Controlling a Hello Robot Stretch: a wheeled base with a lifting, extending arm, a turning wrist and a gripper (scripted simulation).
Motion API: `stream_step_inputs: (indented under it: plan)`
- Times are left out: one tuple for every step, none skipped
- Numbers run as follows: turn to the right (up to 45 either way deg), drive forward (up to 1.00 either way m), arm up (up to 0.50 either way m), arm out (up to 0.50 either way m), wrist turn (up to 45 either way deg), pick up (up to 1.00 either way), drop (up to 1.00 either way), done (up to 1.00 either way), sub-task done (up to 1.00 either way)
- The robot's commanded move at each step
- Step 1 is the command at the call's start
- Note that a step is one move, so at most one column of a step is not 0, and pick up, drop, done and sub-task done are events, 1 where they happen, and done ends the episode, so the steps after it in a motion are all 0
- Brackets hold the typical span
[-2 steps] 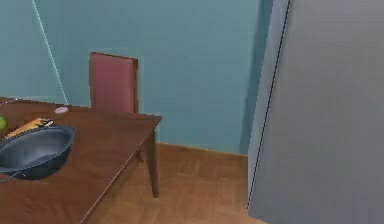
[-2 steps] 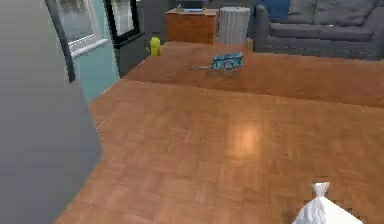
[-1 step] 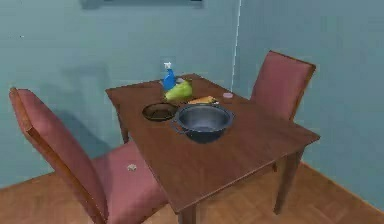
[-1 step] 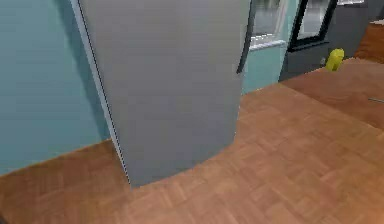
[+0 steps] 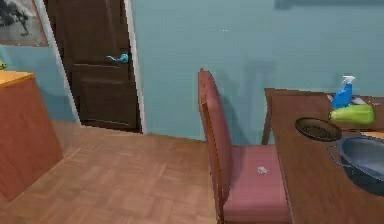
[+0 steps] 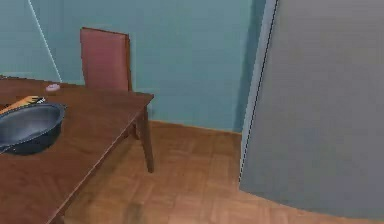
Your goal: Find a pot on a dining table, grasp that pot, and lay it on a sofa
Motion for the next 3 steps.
stream_step_inputs:
  plan:
    - [-36.0,0.00,0.00,0.00,0.0,0.00,0.00,0.00,0.00]
    - [45.0,0.00,0.00,0.00,0.0,0.00,0.00,0.00,0.00]
    - [45.0,0.00,0.00,0.00,0.0,0.00,0.00,0.00,0.00]
